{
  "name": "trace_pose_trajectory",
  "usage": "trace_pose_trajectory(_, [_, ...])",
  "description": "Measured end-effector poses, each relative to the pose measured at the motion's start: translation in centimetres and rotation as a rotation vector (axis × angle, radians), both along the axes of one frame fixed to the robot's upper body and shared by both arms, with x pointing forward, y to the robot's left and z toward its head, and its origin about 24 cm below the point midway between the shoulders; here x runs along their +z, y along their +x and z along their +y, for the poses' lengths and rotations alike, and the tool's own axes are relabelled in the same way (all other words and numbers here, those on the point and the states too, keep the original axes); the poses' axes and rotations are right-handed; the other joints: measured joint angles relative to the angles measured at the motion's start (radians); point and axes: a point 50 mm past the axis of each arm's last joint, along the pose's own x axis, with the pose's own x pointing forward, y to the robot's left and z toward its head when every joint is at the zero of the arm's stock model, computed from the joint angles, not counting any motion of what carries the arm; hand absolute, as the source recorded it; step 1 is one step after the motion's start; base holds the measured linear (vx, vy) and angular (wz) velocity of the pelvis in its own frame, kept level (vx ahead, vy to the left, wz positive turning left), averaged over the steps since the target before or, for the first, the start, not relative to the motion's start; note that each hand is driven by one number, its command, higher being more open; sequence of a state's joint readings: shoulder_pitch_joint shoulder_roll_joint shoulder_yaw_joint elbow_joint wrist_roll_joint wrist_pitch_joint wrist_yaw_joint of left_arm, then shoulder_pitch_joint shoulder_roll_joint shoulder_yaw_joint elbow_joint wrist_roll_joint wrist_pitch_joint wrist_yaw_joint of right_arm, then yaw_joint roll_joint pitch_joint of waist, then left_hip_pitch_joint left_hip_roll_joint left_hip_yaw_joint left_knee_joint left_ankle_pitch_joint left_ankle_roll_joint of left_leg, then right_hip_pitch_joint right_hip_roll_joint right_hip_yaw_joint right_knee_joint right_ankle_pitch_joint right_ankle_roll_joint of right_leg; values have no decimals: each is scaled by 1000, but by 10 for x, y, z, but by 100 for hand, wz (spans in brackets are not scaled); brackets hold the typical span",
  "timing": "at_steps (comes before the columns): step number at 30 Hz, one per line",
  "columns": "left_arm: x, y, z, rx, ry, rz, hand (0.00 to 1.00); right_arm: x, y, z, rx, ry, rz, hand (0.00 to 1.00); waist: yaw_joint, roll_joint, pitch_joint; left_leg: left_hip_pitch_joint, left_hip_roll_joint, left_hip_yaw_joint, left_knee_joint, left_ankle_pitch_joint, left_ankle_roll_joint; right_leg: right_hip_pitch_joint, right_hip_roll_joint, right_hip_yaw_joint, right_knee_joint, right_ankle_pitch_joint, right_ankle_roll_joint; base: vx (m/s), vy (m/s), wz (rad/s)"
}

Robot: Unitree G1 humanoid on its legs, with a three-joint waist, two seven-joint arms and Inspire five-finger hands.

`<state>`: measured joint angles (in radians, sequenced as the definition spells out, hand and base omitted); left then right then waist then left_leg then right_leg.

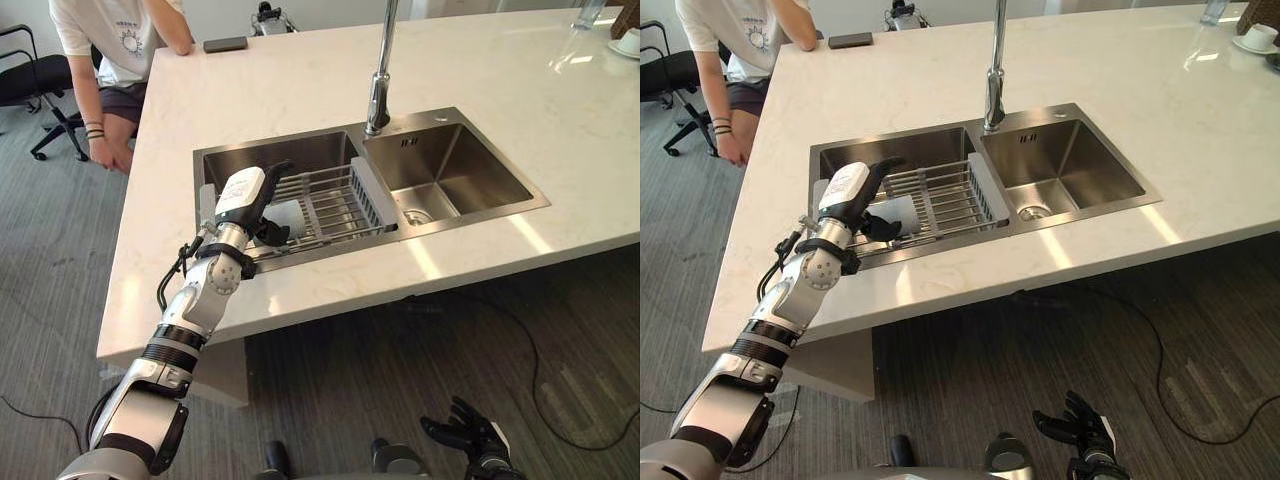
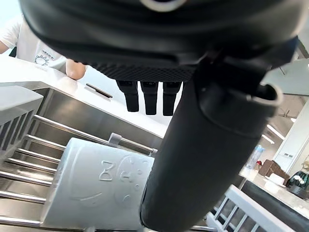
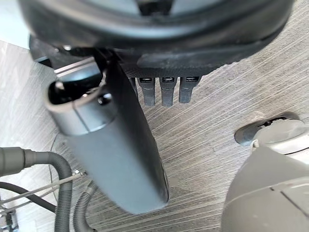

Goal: Walk over to the sink, pick up the cup, carry it to the dishwasher, place the cup inside the dishwasher, then close the dishwasher door

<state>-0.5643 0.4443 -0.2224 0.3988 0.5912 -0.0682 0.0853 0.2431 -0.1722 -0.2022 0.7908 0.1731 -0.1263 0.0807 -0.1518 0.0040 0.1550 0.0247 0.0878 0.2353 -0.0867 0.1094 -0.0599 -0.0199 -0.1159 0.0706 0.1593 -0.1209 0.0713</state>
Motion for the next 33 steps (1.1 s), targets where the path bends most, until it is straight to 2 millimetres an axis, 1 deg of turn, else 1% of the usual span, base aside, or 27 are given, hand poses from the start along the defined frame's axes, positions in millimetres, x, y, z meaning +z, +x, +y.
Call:
trace_pose_trajectory(6, [1,0,7,11,27,3,90,2,4,2,17,0,-15,90,0,8,10,-3,1,8,0,-3,-4,-5,1,5,-1,0,0,6,-6,-3])
trace_pose_trajectory(9, [0,2,7,-2,87,20,90,4,10,1,25,-6,-39,90,0,12,20,-9,1,12,0,-3,-4,-18,2,12,9,0,0,4,-8,-5])
trace_pose_trajectory(10, [2,7,5,-13,125,35,90,6,15,0,30,-9,-53,90,2,12,35,-11,1,16,0,-3,-3,-24,2,16,15,0,0,-26,-5,-8])
trace_pose_trajectory(13, [14,19,5,-3,148,41,90,10,23,0,40,-12,-82,90,1,10,46,-30,-3,25,1,1,2,-54,2,31,35,0,0,-25,-1,-10])
trace_pose_trajectory(15, [22,26,7,3,186,53,90,13,29,1,49,-13,-108,90,0,9,67,-36,-4,32,6,2,3,-67,1,40,48,0,0,-33,-1,-12])
trace_pose_trajectory(16, [25,29,8,3,208,66,30,15,31,1,54,-13,-117,90,-2,7,73,-47,-3,40,10,2,4,-85,2,48,56,0,0,-45,-8,-19])
trace_pose_trajectory(18, [33,31,8,5,212,55,30,16,33,1,58,-12,-125,90,0,6,89,-55,-2,53,14,2,4,-105,5,62,70,0,0,-48,-12,-17])
trace_pose_trajectory(20, [46,37,7,3,223,38,30,16,34,3,67,-6,-124,90,1,2,105,-62,0,60,19,2,4,-119,7,69,81,0,0,-33,-13,-10])
trace_pose_trajectory(22, [54,39,9,14,230,33,30,16,36,6,83,-2,-130,90,1,0,107,-73,2,71,23,2,4,-138,10,80,90,0,0,-30,-11,-13])
trace_pose_trajectory(26, [63,41,6,-3,262,16,30,16,36,10,102,9,-129,90,-2,0,108,-79,2,77,24,2,4,-152,12,89,97,0,1,-3,-10,-7])
trace_pose_trajectory(27, [66,42,5,-15,247,19,30,15,36,11,102,13,-130,90,-2,-1,108,-80,2,77,24,2,4,-153,12,89,96,0,1,0,0,0])
trace_pose_trajectory(29, [66,41,1,-31,242,20,30,15,36,13,100,18,-131,90,-2,-2,109,-80,2,77,24,2,4,-152,11,88,96,0,1,0,0,0])
trace_pose_trajectory(33, [71,38,-11,-85,220,-7,30,15,36,13,84,31,-138,90,0,-6,111,-81,0,69,24,2,5,-148,9,81,93,0,1,-2,-7,6])
